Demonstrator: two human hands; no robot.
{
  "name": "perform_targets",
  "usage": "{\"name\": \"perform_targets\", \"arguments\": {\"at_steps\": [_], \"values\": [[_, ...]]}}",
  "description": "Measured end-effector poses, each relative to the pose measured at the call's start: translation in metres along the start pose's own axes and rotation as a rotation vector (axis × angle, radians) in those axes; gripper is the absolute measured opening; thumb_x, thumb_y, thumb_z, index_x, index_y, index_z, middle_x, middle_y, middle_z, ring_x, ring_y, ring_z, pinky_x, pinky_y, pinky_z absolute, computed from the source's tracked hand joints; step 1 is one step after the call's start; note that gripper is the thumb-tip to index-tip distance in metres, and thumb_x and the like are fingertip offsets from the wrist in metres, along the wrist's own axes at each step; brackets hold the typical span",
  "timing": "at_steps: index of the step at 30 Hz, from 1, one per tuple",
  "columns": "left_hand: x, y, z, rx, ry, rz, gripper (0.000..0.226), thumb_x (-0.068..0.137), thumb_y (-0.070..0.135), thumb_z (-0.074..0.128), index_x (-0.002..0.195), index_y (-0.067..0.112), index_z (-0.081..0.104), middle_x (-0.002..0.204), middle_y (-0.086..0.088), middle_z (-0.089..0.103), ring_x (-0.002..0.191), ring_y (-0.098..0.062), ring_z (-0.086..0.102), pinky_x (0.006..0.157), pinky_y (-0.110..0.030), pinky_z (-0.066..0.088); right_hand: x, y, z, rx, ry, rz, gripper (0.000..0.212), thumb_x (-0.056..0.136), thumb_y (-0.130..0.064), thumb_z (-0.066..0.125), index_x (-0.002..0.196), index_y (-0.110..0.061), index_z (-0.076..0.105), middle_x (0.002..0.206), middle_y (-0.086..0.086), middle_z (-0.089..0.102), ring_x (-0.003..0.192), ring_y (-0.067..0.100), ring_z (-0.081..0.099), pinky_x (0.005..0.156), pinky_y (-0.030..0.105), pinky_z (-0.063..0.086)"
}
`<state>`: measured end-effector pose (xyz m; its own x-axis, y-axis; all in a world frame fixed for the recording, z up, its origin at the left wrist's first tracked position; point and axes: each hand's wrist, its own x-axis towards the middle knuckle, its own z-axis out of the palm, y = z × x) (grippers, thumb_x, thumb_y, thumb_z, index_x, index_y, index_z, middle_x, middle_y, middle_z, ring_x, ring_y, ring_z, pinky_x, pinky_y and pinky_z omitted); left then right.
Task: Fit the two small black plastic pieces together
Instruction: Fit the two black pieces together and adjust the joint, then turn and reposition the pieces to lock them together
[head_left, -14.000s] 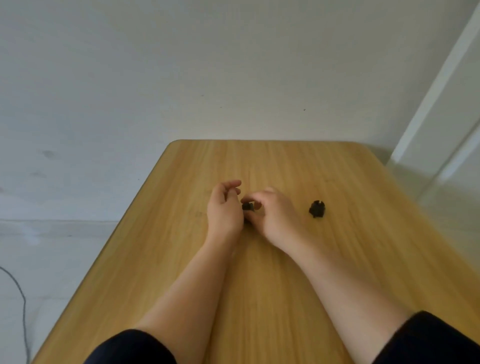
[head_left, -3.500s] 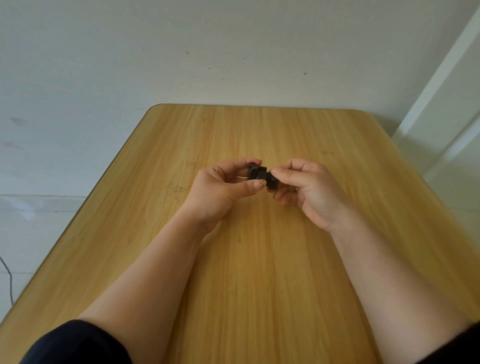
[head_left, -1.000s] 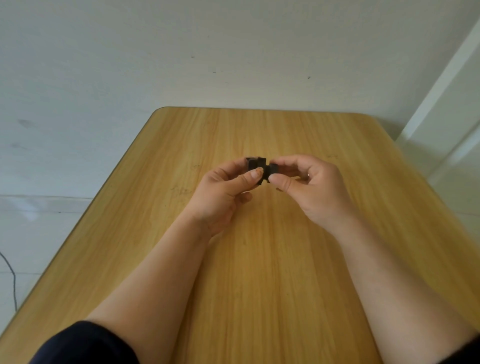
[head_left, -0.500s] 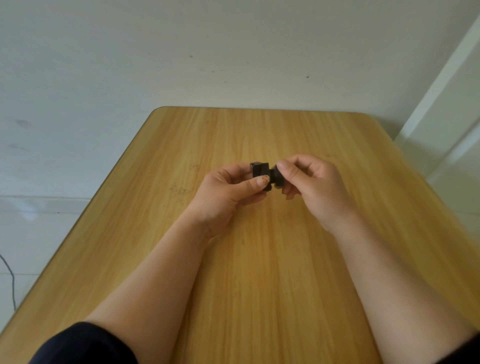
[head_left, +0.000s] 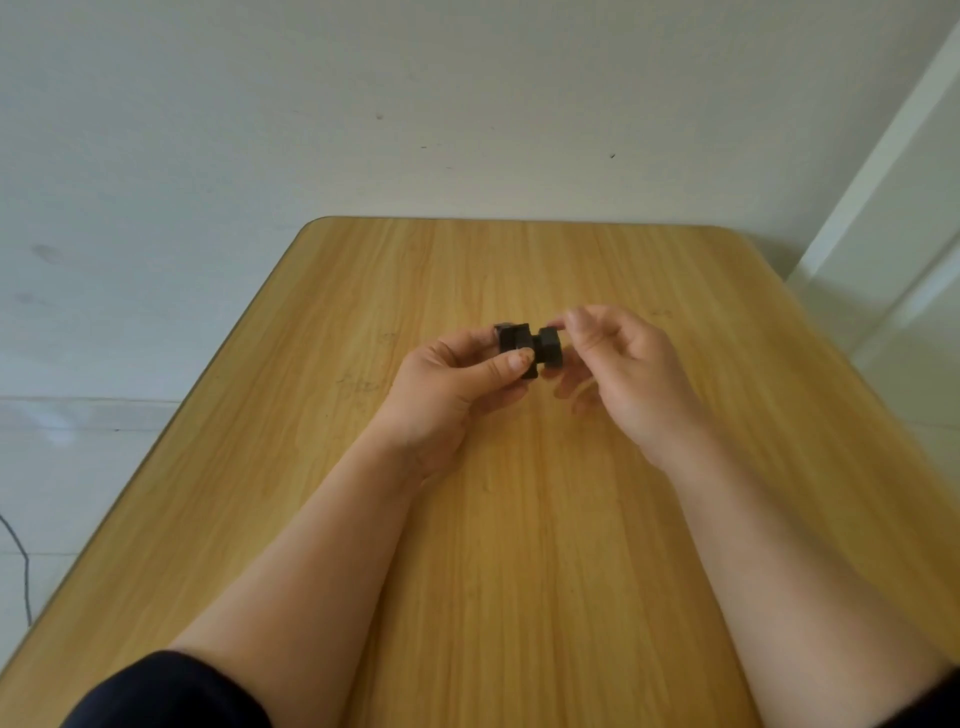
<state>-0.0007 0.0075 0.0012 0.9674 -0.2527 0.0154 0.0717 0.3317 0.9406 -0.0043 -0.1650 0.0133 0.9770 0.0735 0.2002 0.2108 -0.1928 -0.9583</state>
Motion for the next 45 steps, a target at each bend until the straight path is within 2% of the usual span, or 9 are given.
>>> {"name": "perform_targets", "arguments": {"at_steps": [3, 5, 13, 18, 24, 34, 39, 42, 45], "values": [[-0.0001, 0.0016, -0.0004, -0.041, 0.028, -0.018, 0.025, 0.065, 0.018, 0.073, 0.090, 0.014, 0.074, 0.079, 0.001, 0.076, 0.075, -0.010, 0.071, 0.061, -0.019, 0.054, -0.0001, 0.0002, 0.0001, -0.067, -0.033, -0.138, 0.024, 0.084, -0.034, 0.069, 0.108, -0.032, 0.065, 0.106, -0.012, 0.068, 0.095, 0.006, 0.065, 0.071, 0.026, 0.056], [-0.0008, 0.0026, -0.0003, -0.045, 0.020, -0.023, 0.023, 0.067, 0.020, 0.072, 0.089, 0.015, 0.074, 0.080, 0.001, 0.076, 0.074, -0.009, 0.071, 0.061, -0.018, 0.054, -0.0001, 0.0008, 0.0000, -0.112, -0.040, -0.185, 0.030, 0.081, -0.024, 0.072, 0.107, -0.036, 0.065, 0.110, -0.014, 0.067, 0.101, 0.008, 0.063, 0.076, 0.029, 0.056], [-0.0022, 0.0019, 0.0009, -0.020, 0.003, 0.004, 0.030, 0.064, 0.017, 0.073, 0.093, 0.016, 0.073, 0.081, 0.003, 0.075, 0.076, -0.010, 0.070, 0.064, -0.019, 0.054, -0.0002, 0.0020, 0.0016, -0.111, 0.015, -0.176, 0.017, 0.083, -0.026, 0.070, 0.096, -0.036, 0.067, 0.091, -0.017, 0.070, 0.086, -0.002, 0.062, 0.071, 0.014, 0.050], [-0.0025, 0.0009, 0.0014, 0.033, -0.008, 0.029, 0.033, 0.064, 0.016, 0.075, 0.096, 0.016, 0.072, 0.093, -0.005, 0.069, 0.082, -0.015, 0.070, 0.068, -0.023, 0.054, -0.0002, 0.0007, -0.0007, -0.091, 0.011, -0.146, 0.008, 0.085, -0.030, 0.067, 0.091, -0.025, 0.071, 0.081, -0.010, 0.070, 0.076, 0.006, 0.062, 0.067, 0.021, 0.050], [-0.0025, -0.0003, 0.0025, 0.081, -0.030, 0.057, 0.030, 0.060, 0.017, 0.078, 0.089, 0.022, 0.075, 0.093, 0.003, 0.071, 0.090, -0.016, 0.068, 0.075, -0.026, 0.054, 0.0014, 0.0010, -0.0021, 0.005, 0.003, -0.097, 0.025, 0.091, -0.031, 0.060, 0.078, -0.010, 0.066, 0.058, -0.007, 0.066, 0.055, 0.005, 0.057, 0.053, 0.016, 0.045], [-0.0028, -0.0007, 0.0021, 0.067, -0.100, 0.035, 0.026, 0.063, 0.013, 0.074, 0.088, 0.021, 0.074, 0.089, 0.004, 0.072, 0.085, -0.014, 0.067, 0.072, -0.024, 0.054, 0.0028, -0.0005, -0.0062, 0.234, -0.104, 0.190, 0.023, 0.092, -0.025, 0.057, 0.073, -0.013, 0.060, 0.041, -0.001, 0.052, 0.038, 0.013, 0.046, 0.041, 0.024, 0.037], [0.0006, 0.0001, 0.0004, -0.031, -0.026, -0.013, 0.030, 0.067, 0.016, 0.071, 0.097, 0.012, 0.071, 0.079, 0.002, 0.075, 0.072, -0.008, 0.069, 0.062, -0.020, 0.055, 0.0023, 0.0027, -0.0047, 0.011, -0.008, -0.023, 0.035, 0.080, -0.054, 0.063, 0.097, -0.024, 0.067, 0.083, -0.013, 0.070, 0.075, 0.004, 0.065, 0.062, 0.019, 0.051], [0.0013, 0.0002, -0.0026, -0.056, -0.006, -0.021, 0.028, 0.070, 0.019, 0.070, 0.096, 0.011, 0.072, 0.078, 0.000, 0.075, 0.070, -0.009, 0.068, 0.063, -0.020, 0.055, 0.0013, 0.0033, -0.0014, -0.061, -0.065, -0.144, 0.029, 0.075, -0.035, 0.075, 0.103, -0.038, 0.066, 0.104, -0.016, 0.069, 0.096, 0.005, 0.064, 0.075, 0.022, 0.053], [0.0009, 0.0000, -0.0028, -0.067, -0.003, -0.014, 0.028, 0.070, 0.018, 0.070, 0.097, 0.011, 0.072, 0.078, 0.001, 0.075, 0.072, -0.009, 0.069, 0.063, -0.020, 0.055, 0.0012, 0.0054, 0.0019, -0.097, -0.051, -0.182, 0.030, 0.078, -0.020, 0.075, 0.101, -0.037, 0.067, 0.103, -0.016, 0.070, 0.096, 0.005, 0.065, 0.075, 0.023, 0.054]]}}
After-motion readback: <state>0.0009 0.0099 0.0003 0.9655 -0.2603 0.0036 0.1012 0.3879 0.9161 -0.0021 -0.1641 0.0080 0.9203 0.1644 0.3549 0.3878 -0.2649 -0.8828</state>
